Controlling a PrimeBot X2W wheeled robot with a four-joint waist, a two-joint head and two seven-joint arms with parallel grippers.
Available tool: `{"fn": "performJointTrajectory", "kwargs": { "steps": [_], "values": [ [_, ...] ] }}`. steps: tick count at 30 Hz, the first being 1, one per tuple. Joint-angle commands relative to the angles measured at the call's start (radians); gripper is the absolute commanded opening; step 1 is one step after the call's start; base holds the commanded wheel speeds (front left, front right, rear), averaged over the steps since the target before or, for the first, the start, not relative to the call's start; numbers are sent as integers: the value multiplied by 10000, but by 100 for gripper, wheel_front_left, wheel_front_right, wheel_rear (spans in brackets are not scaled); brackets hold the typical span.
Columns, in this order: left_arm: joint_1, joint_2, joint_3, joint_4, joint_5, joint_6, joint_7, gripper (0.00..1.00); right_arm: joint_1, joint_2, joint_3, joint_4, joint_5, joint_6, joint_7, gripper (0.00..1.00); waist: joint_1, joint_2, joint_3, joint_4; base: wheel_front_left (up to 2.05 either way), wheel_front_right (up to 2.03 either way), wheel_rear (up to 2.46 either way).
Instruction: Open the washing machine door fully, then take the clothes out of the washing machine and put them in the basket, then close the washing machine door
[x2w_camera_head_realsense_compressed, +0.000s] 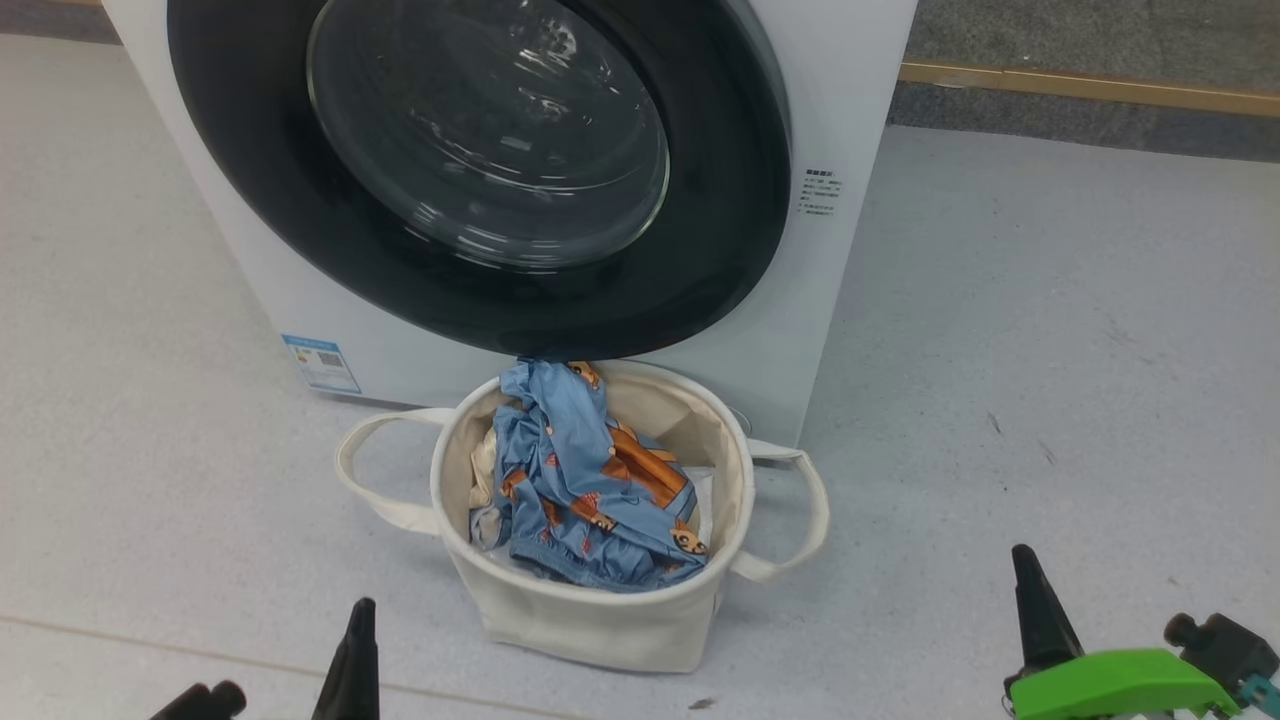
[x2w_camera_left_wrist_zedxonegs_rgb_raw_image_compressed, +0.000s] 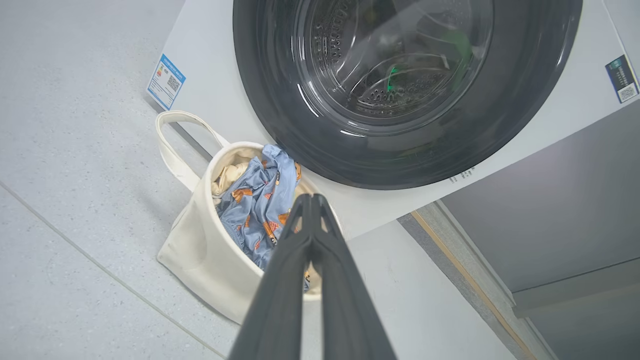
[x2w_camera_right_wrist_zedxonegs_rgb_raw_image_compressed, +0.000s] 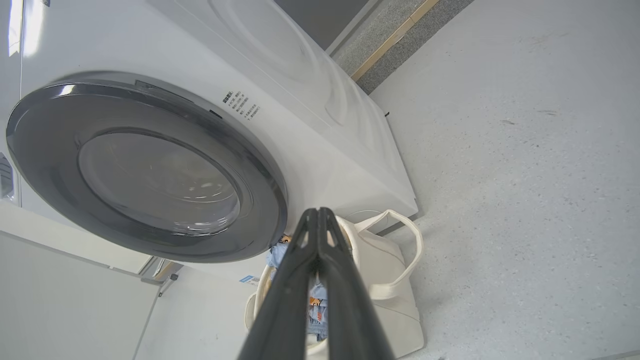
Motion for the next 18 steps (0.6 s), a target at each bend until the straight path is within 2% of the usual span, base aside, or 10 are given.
{"fn": "performJointTrajectory", "kwargs": {
  "steps": [1, 18],
  "values": [
    [-443, 144, 257, -291, -368, -95, 78, 0, -524, -169, 24, -314, 345, 1, 98, 0, 0, 0, -5, -4, 0, 0, 0],
    [-661, 166, 612, -255, -2515, -224, 586, 0, -668, -187, -244, -313, 2297, 1, 612, 0, 0, 0, -51, -45, 0, 0, 0]
  ]
}}
